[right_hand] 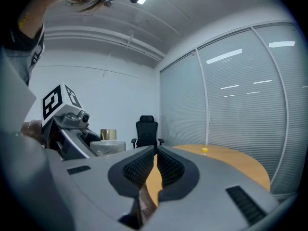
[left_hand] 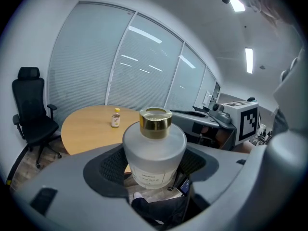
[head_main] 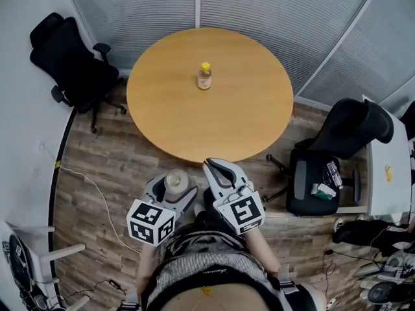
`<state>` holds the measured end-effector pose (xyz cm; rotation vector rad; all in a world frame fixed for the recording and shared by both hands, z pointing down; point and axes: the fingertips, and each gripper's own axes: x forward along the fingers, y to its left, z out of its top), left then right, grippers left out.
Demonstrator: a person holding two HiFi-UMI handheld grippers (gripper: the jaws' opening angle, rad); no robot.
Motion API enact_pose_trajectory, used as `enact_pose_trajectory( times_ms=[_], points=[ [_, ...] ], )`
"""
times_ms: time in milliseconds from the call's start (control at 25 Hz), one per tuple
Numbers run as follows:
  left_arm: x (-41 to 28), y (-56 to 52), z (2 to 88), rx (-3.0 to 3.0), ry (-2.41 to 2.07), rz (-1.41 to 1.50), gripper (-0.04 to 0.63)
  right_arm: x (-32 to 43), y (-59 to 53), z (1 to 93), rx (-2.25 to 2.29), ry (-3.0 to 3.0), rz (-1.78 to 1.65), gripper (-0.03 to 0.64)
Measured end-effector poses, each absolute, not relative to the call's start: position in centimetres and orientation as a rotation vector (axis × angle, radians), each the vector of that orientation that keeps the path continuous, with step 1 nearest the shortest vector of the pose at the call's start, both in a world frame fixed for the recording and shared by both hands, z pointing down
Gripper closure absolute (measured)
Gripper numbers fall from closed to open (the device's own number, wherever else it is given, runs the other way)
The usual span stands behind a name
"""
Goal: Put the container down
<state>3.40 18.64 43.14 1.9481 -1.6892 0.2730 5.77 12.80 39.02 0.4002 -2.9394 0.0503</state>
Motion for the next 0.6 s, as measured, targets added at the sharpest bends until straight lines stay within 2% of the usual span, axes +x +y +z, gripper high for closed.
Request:
enact_pose_trajectory(
  times_ms=[600],
  points=[
    [1.7,13.5,43.3,1.942,-1.700,0.284,0.256,3.9,7.9,39.2,0.371,-2.944,0.059,0.584]
  ],
)
